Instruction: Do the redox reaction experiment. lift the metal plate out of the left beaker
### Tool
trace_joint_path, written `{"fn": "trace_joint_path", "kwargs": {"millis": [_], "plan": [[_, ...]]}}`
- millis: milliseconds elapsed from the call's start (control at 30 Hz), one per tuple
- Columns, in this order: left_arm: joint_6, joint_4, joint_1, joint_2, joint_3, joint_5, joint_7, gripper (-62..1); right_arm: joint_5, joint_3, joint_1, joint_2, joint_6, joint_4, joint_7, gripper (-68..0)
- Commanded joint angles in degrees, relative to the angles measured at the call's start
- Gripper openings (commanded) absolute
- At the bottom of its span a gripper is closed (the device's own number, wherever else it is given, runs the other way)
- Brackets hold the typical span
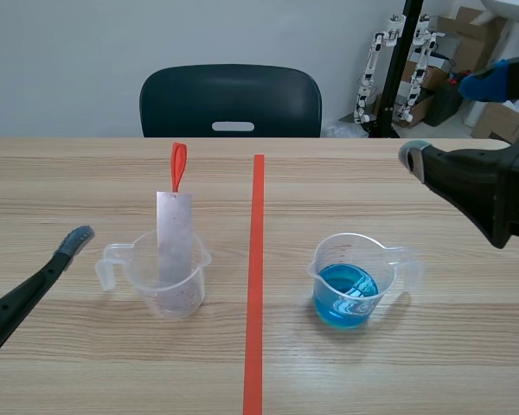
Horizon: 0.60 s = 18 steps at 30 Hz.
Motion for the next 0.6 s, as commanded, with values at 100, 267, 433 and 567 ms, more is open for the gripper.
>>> {"fn": "trace_joint_path", "kwargs": {"millis": [100,267,433,567], "plan": [[0.28,0.68,0.0,0.13,-0.31,-0.66,-0.57,1.4,0.42,-7.08,7.8,-0.13,-0.39,-2.27,1.01,-10.0],[0.26,0.68,0.0,0.13,-0.31,-0.81,-0.57,1.4,0.28,-14.71,15.39,-2.21,-0.39,-5.68,0.94,-10.0],[0.26,0.68,0.0,0.13,-0.31,-0.81,-0.57,1.4,-0.15,-20.72,22.03,-4.9,-0.39,-9.33,0.5,-10.0],[0.26,0.68,0.0,0.13,-0.31,-0.81,-0.57,1.4,-0.28,-25.11,27.06,-7.06,-0.42,-11.65,-0.63,-10.0]]}}
